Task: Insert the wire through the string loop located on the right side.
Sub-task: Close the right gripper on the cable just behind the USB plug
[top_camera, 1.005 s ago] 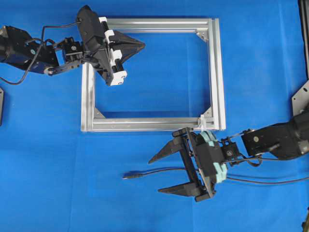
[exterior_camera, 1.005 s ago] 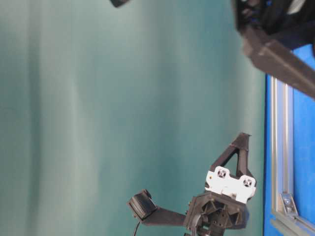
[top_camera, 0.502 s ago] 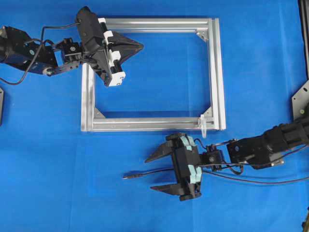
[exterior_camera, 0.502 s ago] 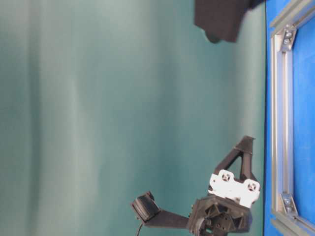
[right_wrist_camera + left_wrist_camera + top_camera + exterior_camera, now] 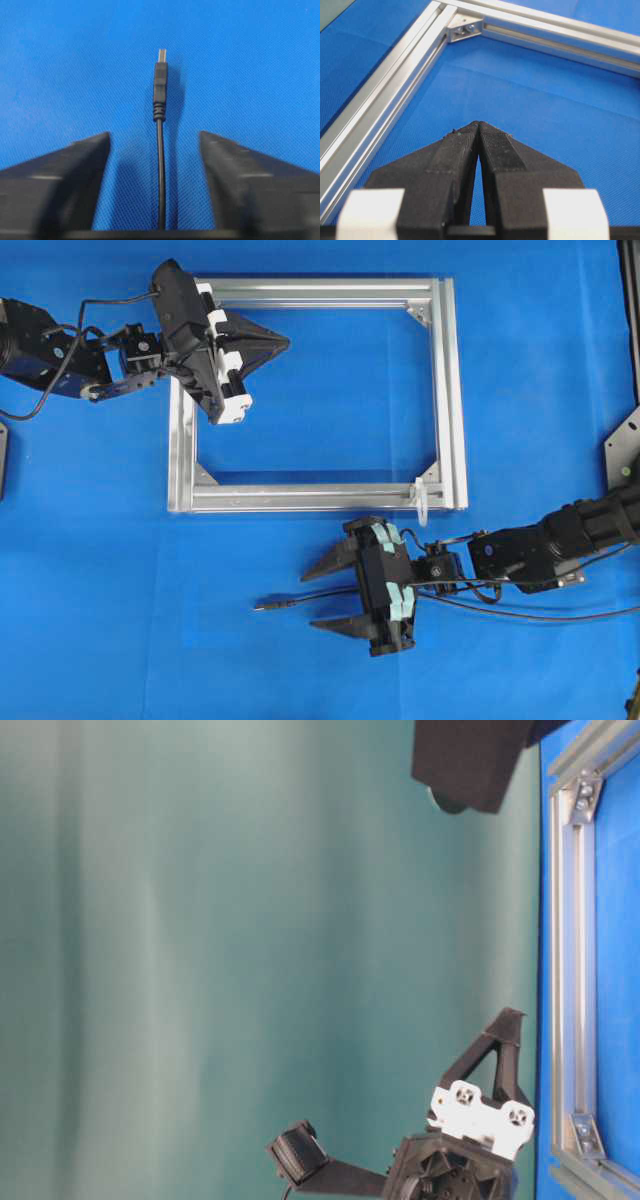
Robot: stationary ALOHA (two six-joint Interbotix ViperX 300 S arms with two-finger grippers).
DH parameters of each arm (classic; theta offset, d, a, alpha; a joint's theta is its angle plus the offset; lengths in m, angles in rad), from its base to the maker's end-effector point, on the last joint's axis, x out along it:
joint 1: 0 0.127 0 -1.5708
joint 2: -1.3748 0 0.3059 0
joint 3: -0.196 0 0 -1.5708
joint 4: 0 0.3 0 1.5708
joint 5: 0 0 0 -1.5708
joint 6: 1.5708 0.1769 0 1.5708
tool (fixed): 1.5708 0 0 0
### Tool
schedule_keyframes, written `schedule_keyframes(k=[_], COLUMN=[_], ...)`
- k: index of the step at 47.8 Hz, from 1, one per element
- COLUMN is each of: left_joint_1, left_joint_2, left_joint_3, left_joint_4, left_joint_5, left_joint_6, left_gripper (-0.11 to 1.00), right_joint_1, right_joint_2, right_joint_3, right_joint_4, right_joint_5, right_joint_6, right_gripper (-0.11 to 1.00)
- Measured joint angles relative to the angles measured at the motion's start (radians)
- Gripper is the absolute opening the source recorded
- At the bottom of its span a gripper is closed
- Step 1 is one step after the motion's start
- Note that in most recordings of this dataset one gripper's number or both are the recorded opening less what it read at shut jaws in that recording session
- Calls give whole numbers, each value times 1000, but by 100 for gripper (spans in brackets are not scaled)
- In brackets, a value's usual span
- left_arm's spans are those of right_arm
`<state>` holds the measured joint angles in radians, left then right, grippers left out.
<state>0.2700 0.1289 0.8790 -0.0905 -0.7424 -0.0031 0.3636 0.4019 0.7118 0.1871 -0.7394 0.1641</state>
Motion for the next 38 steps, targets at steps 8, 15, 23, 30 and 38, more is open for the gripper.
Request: schedule_keyframes(k=[8, 15, 23, 30, 38], left_joint_1=[0, -2, -2, -2, 0], left_joint_2=[0, 0, 0, 0, 0], left_joint_3=[0, 0, 0, 0, 0], left_joint_4=[0, 0, 0, 0, 0], left_joint_5=[0, 0, 0, 0, 0], left_joint_6=[0, 0, 0, 0, -2], left_gripper=[0, 0, 0, 0, 0], right_joint_1=[0, 2, 2, 2, 2], right_joint_2=[-2, -2, 0, -2, -55], right_joint_3=[0, 0, 0, 0, 6], right_joint_4=[0, -2, 0, 0, -2], right_joint_5=[21, 23, 23, 25, 46], right_joint_6=[-18, -23, -25, -25, -32], right_gripper=[3, -4, -4, -4, -4])
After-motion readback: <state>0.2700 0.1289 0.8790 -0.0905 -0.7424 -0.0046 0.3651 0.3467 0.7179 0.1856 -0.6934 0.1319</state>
